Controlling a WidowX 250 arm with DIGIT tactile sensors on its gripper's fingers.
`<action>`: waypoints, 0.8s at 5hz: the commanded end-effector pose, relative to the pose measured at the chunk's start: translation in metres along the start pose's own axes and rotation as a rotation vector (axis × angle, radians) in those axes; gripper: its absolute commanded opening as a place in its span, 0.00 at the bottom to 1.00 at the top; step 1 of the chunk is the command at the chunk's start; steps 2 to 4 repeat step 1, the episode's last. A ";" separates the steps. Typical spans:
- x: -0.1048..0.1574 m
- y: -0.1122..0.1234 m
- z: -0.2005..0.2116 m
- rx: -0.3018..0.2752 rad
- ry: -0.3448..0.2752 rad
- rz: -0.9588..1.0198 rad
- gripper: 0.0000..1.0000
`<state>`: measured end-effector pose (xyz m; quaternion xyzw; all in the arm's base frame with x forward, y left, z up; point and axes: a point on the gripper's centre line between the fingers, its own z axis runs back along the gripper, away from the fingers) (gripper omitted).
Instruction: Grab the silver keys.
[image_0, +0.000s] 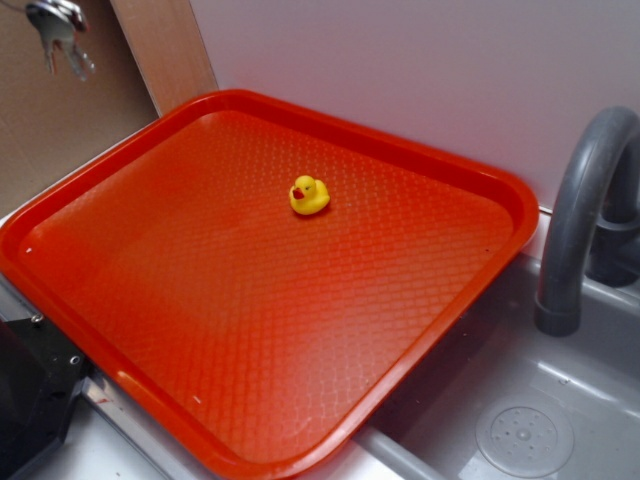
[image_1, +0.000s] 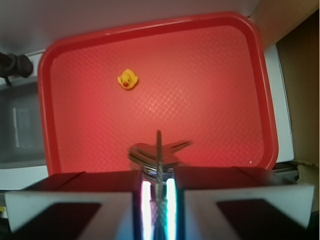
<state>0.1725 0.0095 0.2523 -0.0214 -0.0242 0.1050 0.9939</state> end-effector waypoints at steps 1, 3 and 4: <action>0.009 -0.013 0.007 0.023 -0.050 -0.005 0.00; 0.009 -0.013 0.007 0.023 -0.050 -0.005 0.00; 0.009 -0.013 0.007 0.023 -0.050 -0.005 0.00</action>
